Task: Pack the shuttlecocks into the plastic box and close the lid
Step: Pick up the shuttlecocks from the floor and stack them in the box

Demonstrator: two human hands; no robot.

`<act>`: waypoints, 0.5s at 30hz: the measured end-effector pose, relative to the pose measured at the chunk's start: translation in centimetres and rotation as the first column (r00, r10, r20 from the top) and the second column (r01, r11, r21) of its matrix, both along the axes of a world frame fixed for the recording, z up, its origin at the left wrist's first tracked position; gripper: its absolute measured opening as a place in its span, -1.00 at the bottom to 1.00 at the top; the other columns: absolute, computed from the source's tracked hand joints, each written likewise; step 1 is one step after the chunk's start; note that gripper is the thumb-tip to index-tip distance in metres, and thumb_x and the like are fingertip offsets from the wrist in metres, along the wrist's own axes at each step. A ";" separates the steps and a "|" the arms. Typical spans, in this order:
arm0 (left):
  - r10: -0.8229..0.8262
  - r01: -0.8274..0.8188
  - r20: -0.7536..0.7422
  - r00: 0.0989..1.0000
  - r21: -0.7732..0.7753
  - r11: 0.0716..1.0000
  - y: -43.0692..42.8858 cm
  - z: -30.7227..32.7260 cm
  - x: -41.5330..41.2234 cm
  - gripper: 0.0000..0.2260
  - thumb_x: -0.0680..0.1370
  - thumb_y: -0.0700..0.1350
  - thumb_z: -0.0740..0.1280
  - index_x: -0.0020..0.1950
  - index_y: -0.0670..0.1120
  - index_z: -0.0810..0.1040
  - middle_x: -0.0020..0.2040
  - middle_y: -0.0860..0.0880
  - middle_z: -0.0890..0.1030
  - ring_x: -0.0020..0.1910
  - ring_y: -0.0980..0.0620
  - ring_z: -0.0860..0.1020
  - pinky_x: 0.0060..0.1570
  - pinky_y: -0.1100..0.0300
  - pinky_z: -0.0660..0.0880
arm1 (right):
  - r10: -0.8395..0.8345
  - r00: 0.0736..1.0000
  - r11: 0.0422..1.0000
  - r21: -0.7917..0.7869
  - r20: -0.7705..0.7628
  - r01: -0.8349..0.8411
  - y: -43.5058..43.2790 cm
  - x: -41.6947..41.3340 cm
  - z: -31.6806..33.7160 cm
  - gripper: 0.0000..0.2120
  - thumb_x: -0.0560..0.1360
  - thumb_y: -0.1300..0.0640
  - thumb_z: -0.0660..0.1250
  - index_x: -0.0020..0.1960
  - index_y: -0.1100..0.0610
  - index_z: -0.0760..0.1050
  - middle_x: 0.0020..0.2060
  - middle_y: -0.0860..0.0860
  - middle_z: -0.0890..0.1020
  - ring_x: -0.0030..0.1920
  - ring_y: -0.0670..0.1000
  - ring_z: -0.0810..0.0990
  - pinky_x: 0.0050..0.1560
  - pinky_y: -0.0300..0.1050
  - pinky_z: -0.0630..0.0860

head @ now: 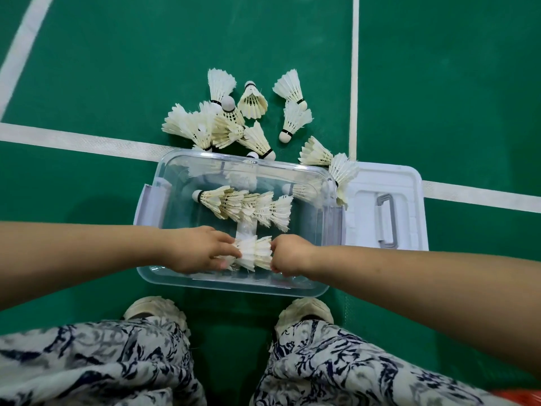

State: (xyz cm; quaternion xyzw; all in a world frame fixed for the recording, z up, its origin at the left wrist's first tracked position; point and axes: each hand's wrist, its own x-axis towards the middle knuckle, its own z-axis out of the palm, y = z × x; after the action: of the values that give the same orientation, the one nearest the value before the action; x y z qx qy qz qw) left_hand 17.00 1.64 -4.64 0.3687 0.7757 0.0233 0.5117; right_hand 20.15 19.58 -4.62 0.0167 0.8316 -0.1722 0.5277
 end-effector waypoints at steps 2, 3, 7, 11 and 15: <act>-0.063 0.062 -0.012 0.998 -0.030 0.998 -0.2 0.0 0.2 -0.58 0.60 0.09 0.02 0.46 0.11 0.11 0.52 -0.05 0.06 0.46 -0.08 0.09 0.42 0.11 0.03 | 0.010 1.000 1.000 -0.011 0.003 -0.010 0.1 0.0 0.2 -0.71 0.52 0.36 0.13 0.19 0.38 0.45 -0.03 0.25 0.55 -0.16 0.07 0.42 -0.45 -0.22 0.24; -0.076 0.075 -0.015 0.997 -0.039 0.996 -0.2 -0.1 0.3 -0.57 0.60 0.09 0.01 0.47 0.12 0.08 0.52 -0.05 0.03 0.46 -0.08 0.06 0.42 0.11 0.01 | 0.007 1.000 1.000 -0.023 0.010 -0.007 0.2 0.1 0.3 -0.70 0.53 0.36 0.12 0.22 0.39 0.43 -0.02 0.25 0.54 -0.14 0.07 0.40 -0.44 -0.23 0.23; -0.054 0.053 -0.020 0.998 -0.049 0.997 0.4 0.4 0.0 -0.55 0.60 0.10 0.01 0.48 0.10 0.05 0.53 -0.06 0.02 0.48 -0.06 0.03 0.42 0.15 -0.03 | -0.063 0.997 0.995 -0.068 0.054 0.067 0.4 0.5 1.4 -0.70 0.55 0.27 0.12 0.23 0.37 0.42 -0.09 0.15 0.42 -0.08 0.05 0.36 -0.37 -0.29 0.25; 0.020 -0.012 -0.099 0.995 0.082 0.997 1.5 1.7 -1.1 -0.56 0.59 0.06 0.11 0.46 0.08 0.15 0.48 0.00 0.21 0.43 0.04 0.17 0.37 0.24 0.06 | -0.245 0.969 0.957 -0.164 -0.031 0.237 0.3 0.8 2.7 -0.67 0.52 0.25 0.15 0.27 0.22 0.41 0.10 0.16 0.54 -0.08 0.07 0.45 -0.13 -0.17 0.40; 0.195 -0.153 -0.161 0.968 0.241 0.958 3.1 4.2 -2.9 -0.62 0.56 0.01 0.20 0.38 0.09 0.30 0.28 -0.02 0.49 0.19 0.04 0.44 0.17 0.19 0.34 | -0.537 0.835 0.793 -0.407 -0.118 0.453 0.6 -0.7 5.0 -0.86 0.47 0.20 0.24 -0.10 -0.05 0.44 -0.08 0.05 0.58 -0.08 0.08 0.61 -0.01 0.02 0.55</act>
State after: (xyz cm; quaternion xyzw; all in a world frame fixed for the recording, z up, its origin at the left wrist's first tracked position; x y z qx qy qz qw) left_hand 14.11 4.71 -0.43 0.3553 0.8411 0.1228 0.3888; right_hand 19.48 20.18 0.36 0.1176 0.8060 -0.4563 0.3583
